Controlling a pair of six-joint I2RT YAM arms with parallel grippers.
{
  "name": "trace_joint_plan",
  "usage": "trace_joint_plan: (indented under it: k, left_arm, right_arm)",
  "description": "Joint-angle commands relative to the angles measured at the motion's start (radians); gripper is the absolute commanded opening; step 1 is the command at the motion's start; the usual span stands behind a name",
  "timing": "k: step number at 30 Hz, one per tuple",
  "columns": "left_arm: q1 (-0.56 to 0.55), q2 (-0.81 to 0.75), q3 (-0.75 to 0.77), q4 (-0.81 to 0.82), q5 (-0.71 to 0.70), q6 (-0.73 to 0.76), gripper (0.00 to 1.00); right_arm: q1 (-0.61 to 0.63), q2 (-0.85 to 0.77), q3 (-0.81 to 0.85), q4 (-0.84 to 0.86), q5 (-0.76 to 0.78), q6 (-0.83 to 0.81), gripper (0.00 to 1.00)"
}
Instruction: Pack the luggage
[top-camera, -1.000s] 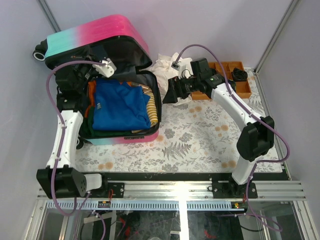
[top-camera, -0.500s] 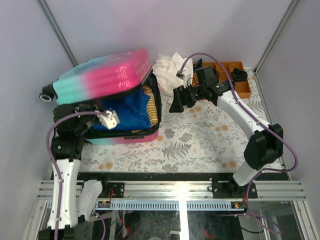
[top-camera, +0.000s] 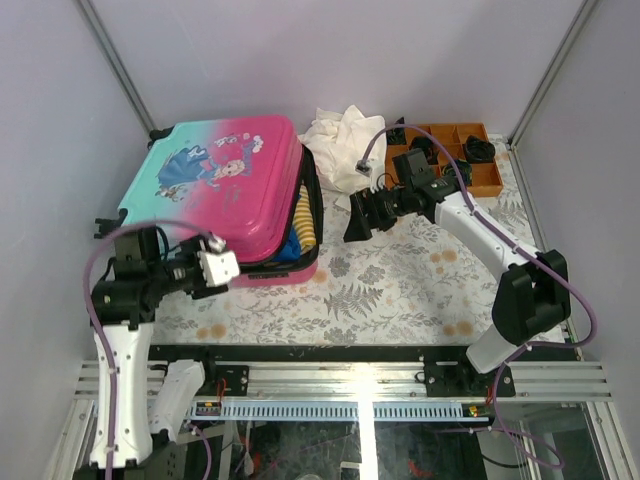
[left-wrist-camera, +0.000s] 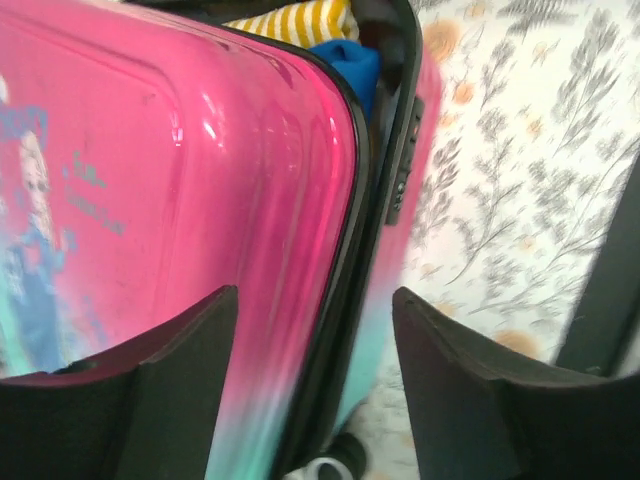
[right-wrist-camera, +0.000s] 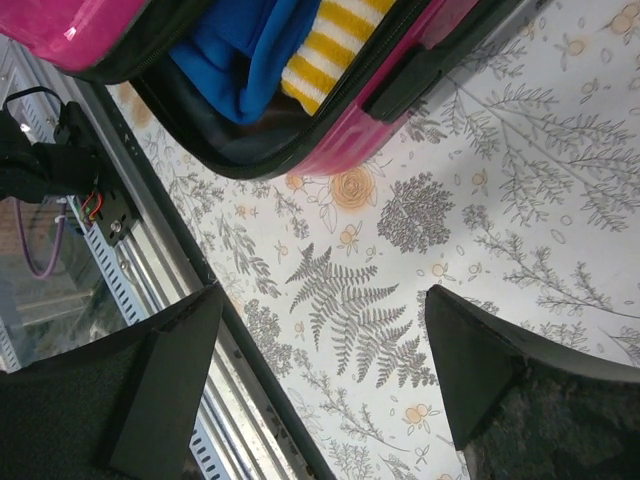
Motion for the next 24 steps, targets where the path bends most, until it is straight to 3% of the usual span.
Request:
trace_joint_plan:
  k: [1,4,8,14,18,24]
  left_arm:
    - [-0.004,0.181,0.194,-0.095,0.006,-0.454,0.67]
    - [-0.003,0.244,0.264,-0.08,0.029,-0.652,0.72]
    - [-0.003,0.183,0.2,0.141,-0.073,-0.885,0.75]
    - [-0.003,0.157,0.181,0.256,-0.183,-1.023,0.75]
    - [-0.001,0.157,0.185,0.311,-0.294,-1.105,0.79]
    - [-0.001,0.192,0.197,0.357,-0.448,-1.186,0.91]
  right_arm:
    - [-0.005,-0.053,-0.031,0.059,-0.072,0.044,0.89]
    - [0.0,-0.064,-0.068,0.149,-0.123,0.137,0.88]
    - [0.02,-0.058,-0.123,0.4,-0.193,0.359,0.88]
    - [0.113,0.002,-0.21,0.829,-0.208,0.756,0.87]
    - [0.188,0.085,-0.206,0.982,-0.164,0.882,0.87]
    - [0.237,0.214,-0.203,1.179,-0.142,1.06,0.97]
